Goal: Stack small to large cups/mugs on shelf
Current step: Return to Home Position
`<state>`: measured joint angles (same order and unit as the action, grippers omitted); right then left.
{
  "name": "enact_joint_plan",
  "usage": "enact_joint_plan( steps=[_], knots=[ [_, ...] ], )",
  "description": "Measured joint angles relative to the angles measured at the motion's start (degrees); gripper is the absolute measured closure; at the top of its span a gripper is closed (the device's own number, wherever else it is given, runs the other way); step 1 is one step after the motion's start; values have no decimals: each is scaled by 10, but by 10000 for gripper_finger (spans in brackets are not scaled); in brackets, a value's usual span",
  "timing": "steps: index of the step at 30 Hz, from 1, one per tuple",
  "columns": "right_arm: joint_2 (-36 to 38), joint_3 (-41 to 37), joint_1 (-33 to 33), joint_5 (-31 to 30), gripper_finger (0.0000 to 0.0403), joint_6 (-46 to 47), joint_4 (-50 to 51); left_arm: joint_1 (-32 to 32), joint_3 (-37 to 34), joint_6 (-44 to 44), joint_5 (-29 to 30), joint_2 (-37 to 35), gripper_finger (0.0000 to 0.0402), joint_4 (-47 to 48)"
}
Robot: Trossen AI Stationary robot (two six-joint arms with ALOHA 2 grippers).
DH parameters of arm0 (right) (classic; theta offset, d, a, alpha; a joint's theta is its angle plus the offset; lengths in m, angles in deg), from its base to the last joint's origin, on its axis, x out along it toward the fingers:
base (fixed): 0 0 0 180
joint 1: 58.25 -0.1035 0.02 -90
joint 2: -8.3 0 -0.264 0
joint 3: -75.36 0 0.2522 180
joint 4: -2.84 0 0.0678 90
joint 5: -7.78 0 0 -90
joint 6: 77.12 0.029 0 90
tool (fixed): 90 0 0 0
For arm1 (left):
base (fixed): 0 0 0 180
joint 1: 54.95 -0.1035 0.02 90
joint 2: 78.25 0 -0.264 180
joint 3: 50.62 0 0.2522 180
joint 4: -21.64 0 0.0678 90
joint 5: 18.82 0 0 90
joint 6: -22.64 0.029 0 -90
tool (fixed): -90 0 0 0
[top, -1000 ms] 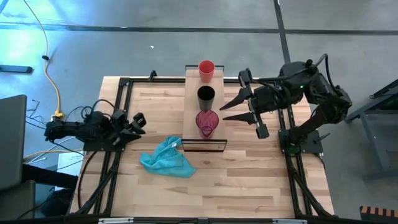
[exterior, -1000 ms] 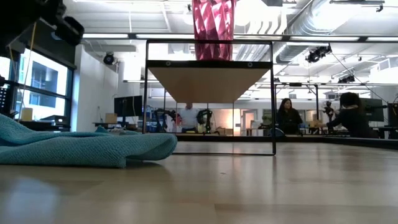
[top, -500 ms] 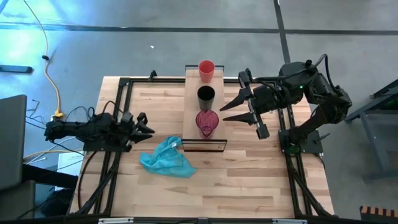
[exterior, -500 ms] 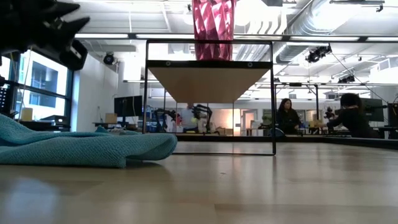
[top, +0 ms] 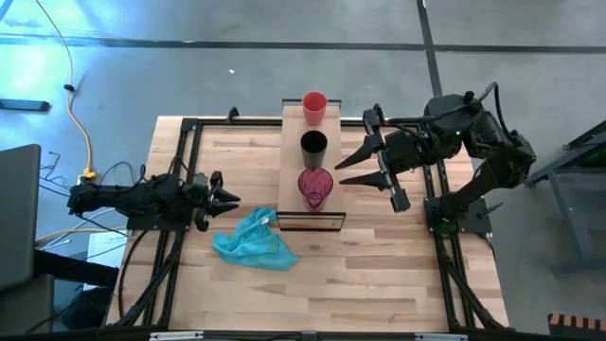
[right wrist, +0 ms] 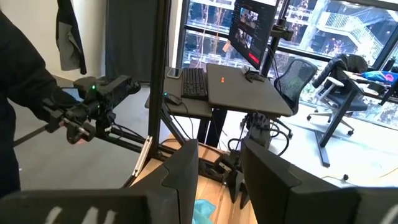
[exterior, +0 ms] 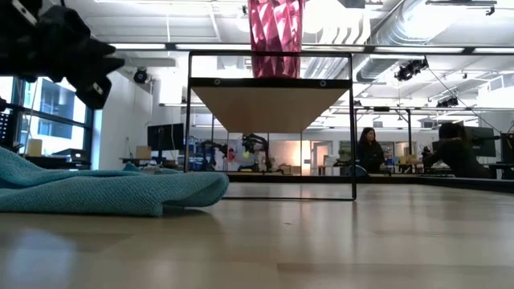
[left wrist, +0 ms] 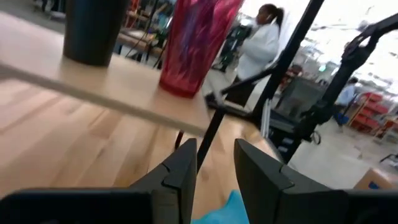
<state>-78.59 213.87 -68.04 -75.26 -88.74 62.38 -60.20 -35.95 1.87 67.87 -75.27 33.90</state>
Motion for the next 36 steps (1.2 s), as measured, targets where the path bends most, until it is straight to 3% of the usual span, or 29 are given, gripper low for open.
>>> enact_joint_plan(
  steps=[13, 20, 28, 36],
  knots=[
    [0, 0, 0, 0, 288, 2, 4, 0, 0, 10, 67, 0, 305, 12],
    [0, 0, 0, 2, 288, 2, 19, 0, 0, 12, 70, 0, 305, 11],
    [0, 0, 0, 2, 288, -4, 29, 0, 0, 140, 40, 1, 305, 14],
    [0, 0, 0, 3, 288, -10, 34, 0, 0, 206, 42, 2, 305, 14]
  ],
)
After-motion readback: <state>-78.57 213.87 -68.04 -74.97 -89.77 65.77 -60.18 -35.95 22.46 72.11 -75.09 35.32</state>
